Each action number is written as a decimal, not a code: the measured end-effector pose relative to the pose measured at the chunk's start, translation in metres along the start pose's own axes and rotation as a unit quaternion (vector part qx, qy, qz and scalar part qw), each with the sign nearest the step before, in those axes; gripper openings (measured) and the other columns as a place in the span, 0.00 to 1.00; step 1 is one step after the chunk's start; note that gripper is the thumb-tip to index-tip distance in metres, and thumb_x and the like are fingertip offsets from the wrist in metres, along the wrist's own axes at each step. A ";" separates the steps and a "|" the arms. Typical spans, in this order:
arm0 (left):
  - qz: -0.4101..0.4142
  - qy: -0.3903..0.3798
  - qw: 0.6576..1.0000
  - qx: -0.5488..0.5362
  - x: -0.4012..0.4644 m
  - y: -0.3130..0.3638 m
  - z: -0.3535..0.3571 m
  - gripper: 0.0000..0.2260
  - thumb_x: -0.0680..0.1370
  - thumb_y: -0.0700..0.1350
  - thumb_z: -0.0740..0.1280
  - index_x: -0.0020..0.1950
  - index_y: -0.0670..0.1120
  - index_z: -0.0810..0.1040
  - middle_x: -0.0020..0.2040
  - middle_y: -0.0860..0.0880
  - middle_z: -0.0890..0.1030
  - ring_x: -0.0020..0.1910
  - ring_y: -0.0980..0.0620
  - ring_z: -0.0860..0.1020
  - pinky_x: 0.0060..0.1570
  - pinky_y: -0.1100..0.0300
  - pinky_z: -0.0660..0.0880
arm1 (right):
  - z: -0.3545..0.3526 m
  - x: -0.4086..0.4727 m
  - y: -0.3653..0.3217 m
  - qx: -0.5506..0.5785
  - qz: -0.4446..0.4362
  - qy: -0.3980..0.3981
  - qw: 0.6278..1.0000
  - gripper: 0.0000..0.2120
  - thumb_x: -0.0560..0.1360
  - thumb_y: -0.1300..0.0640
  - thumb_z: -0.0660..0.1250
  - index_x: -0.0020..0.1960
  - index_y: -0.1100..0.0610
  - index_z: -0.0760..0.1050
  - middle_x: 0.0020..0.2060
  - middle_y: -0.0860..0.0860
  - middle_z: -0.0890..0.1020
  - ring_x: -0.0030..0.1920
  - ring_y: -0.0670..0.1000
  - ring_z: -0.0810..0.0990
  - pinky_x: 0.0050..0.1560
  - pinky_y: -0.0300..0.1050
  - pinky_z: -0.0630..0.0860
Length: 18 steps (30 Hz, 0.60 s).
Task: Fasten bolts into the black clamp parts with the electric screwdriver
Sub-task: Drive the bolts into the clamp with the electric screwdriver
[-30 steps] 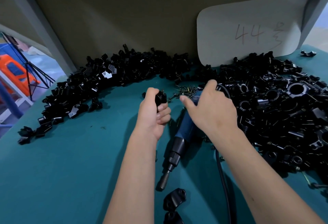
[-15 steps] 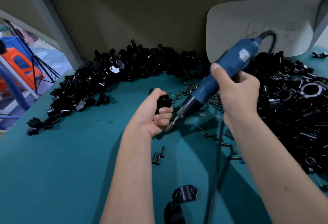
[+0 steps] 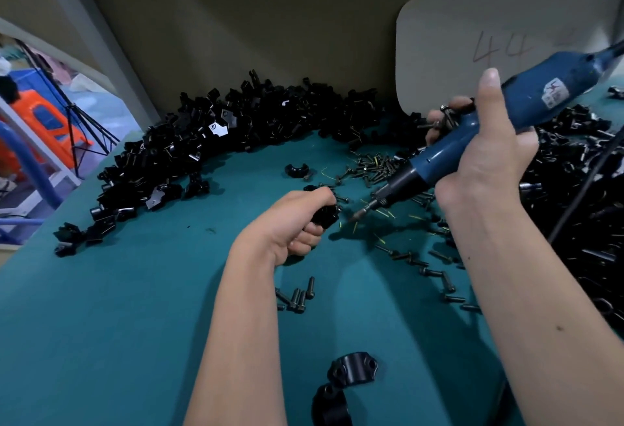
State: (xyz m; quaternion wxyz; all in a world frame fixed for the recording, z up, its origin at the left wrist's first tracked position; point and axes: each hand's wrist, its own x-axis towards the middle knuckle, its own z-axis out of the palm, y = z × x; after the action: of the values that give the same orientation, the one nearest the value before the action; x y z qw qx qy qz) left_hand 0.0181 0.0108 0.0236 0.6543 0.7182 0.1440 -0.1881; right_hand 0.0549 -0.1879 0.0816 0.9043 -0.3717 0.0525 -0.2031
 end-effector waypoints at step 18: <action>0.010 -0.016 0.997 0.080 0.002 -0.001 0.005 0.09 0.75 0.48 0.64 0.39 0.51 0.66 0.27 0.53 0.63 0.24 0.55 0.57 0.23 0.68 0.53 | 0.001 0.005 -0.003 0.028 0.007 0.000 1.000 0.14 0.72 0.69 0.66 0.53 0.60 0.64 0.29 0.53 0.73 0.26 0.50 0.70 0.30 0.44 0.69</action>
State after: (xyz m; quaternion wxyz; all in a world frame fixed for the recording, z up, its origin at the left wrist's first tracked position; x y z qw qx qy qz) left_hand 0.0190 0.0059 0.0218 0.5988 0.7664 0.1111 -0.2042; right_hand 0.0585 -0.1911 0.0847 0.9157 -0.3457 0.0497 -0.1986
